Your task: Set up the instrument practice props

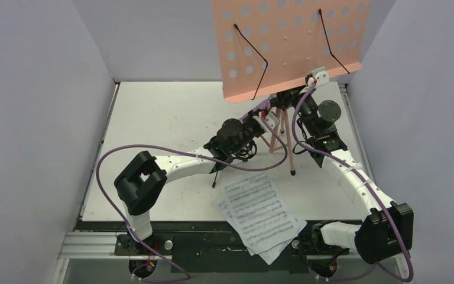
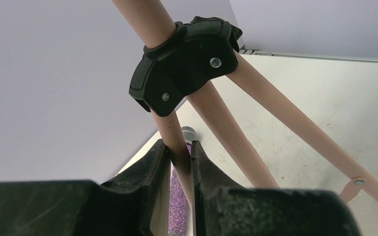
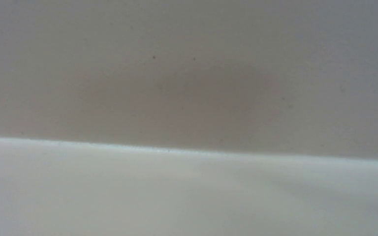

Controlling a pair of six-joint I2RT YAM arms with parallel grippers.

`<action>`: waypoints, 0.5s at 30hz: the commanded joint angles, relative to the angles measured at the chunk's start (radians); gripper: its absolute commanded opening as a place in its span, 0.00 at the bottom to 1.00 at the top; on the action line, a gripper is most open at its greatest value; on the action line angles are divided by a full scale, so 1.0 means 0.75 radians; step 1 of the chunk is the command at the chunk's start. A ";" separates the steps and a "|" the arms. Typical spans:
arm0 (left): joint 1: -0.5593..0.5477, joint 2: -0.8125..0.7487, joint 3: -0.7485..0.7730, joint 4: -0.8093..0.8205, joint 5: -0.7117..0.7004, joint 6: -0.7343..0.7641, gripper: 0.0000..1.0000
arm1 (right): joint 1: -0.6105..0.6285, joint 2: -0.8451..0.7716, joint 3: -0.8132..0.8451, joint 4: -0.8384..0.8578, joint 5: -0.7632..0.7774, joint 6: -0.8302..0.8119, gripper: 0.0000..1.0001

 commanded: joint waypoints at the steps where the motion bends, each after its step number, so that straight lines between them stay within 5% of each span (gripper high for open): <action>1: -0.008 0.056 -0.019 -0.066 -0.060 0.184 0.00 | 0.011 -0.110 0.206 0.434 -0.036 0.071 0.05; 15: -0.047 0.066 -0.014 -0.074 -0.053 0.262 0.00 | 0.011 -0.129 0.226 0.431 -0.016 0.061 0.05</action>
